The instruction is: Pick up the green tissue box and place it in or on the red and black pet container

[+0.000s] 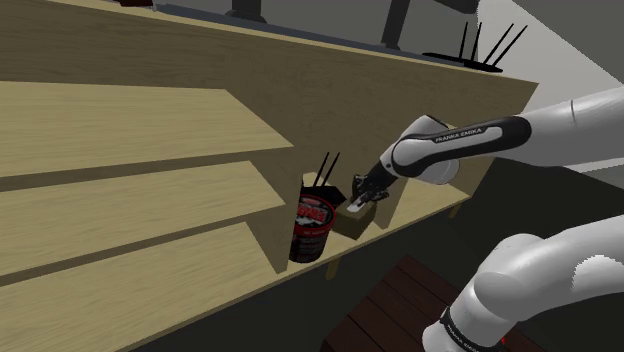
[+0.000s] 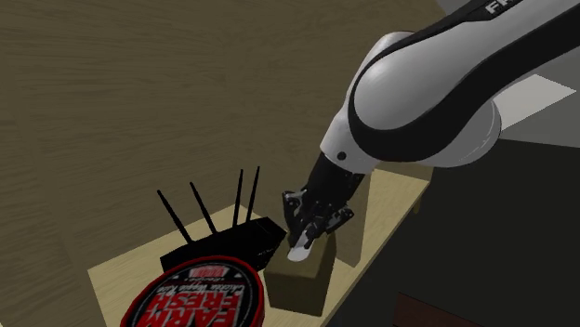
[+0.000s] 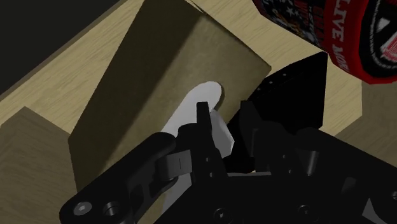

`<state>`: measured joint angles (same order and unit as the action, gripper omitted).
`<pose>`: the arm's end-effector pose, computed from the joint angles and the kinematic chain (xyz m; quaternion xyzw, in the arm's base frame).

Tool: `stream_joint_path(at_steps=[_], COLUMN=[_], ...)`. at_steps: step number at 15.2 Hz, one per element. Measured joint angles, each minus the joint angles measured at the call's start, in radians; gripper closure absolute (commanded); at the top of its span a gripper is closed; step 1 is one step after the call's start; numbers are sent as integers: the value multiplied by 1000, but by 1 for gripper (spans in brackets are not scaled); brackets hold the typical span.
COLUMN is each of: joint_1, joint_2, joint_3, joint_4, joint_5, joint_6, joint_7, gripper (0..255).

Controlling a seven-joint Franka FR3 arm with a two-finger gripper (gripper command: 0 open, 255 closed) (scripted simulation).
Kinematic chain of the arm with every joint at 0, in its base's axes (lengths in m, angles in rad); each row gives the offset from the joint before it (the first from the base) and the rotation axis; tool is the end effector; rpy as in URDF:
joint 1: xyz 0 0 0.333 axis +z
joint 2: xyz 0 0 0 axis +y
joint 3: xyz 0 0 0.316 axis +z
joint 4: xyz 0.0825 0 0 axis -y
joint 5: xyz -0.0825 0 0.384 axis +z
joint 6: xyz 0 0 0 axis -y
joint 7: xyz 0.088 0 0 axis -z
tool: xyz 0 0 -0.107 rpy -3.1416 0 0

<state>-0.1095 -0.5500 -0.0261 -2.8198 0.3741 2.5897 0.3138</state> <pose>0.3644 -0.0560 0.3865 -0.9139 0.3525 -0.1432 0.1417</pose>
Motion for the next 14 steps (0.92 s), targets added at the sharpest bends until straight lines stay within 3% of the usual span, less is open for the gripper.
stream_joint_path(at_steps=[14], joint_1=[-48], joint_2=[-109], joint_3=[21], joint_4=[115], joint_5=[-68], joint_6=[-221], joint_7=[75], gripper=[255])
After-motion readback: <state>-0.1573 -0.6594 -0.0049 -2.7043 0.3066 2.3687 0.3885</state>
